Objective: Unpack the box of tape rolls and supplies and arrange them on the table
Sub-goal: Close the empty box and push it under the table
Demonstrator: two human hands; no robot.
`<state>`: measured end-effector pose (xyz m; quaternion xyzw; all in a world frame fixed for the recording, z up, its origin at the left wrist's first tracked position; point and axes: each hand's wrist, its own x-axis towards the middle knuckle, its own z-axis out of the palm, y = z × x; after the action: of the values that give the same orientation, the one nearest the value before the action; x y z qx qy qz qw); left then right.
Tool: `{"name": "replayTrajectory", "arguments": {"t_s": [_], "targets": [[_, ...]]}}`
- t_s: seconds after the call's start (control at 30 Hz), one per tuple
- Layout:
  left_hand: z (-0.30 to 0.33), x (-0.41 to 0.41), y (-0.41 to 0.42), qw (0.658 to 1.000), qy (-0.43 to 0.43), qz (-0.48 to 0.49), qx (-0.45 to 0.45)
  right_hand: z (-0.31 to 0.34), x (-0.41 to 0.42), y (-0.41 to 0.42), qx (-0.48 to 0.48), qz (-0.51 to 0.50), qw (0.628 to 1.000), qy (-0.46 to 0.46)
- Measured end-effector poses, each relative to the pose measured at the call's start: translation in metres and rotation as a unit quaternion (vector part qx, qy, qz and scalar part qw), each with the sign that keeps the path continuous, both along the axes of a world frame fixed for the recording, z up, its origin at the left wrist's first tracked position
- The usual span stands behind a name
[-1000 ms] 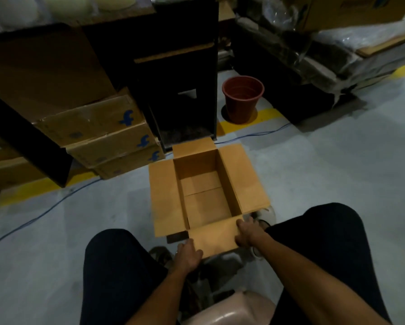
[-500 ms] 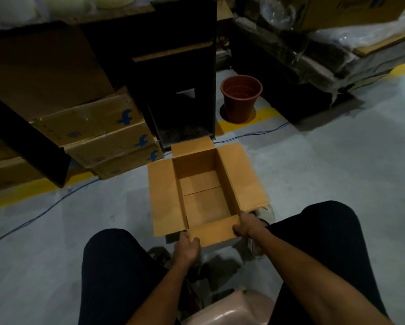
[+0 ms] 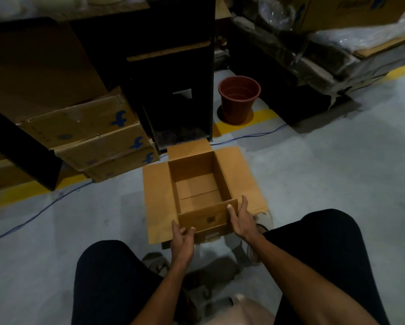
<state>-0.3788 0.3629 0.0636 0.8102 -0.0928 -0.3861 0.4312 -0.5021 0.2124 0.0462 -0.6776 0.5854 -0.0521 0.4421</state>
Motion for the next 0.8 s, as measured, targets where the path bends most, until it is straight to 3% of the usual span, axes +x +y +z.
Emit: {"name": "replayTrajectory", "arguments": {"t_s": [0.13, 0.37, 0.47, 0.57, 0.63, 0.8], "targets": [[-0.023, 0.004, -0.001, 0.998, -0.017, -0.063, 0.001, -0.015, 0.003, 0.009, -0.001, 0.092, 0.995, -0.025], [-0.064, 0.013, 0.003, 0.994, -0.003, -0.096, 0.057, -0.038, 0.006, 0.008, -0.020, 0.269, 0.958, 0.094], [-0.074, 0.017, -0.001, 0.986, -0.038, -0.118, 0.109, -0.069, 0.005, 0.000, -0.042, 0.327, 0.930, 0.163], [-0.070, 0.025, -0.010, 0.970, -0.117, -0.144, 0.158, -0.088, 0.009, -0.007, -0.056, 0.321, 0.921, 0.214], [-0.063, 0.033, -0.018, 0.958, -0.176, -0.152, 0.166, -0.060, 0.019, -0.007, -0.064, 0.305, 0.924, 0.221], [-0.064, 0.074, -0.044, 0.945, -0.256, -0.174, 0.107, -0.040, 0.055, -0.040, -0.083, 0.281, 0.931, 0.217]]}}
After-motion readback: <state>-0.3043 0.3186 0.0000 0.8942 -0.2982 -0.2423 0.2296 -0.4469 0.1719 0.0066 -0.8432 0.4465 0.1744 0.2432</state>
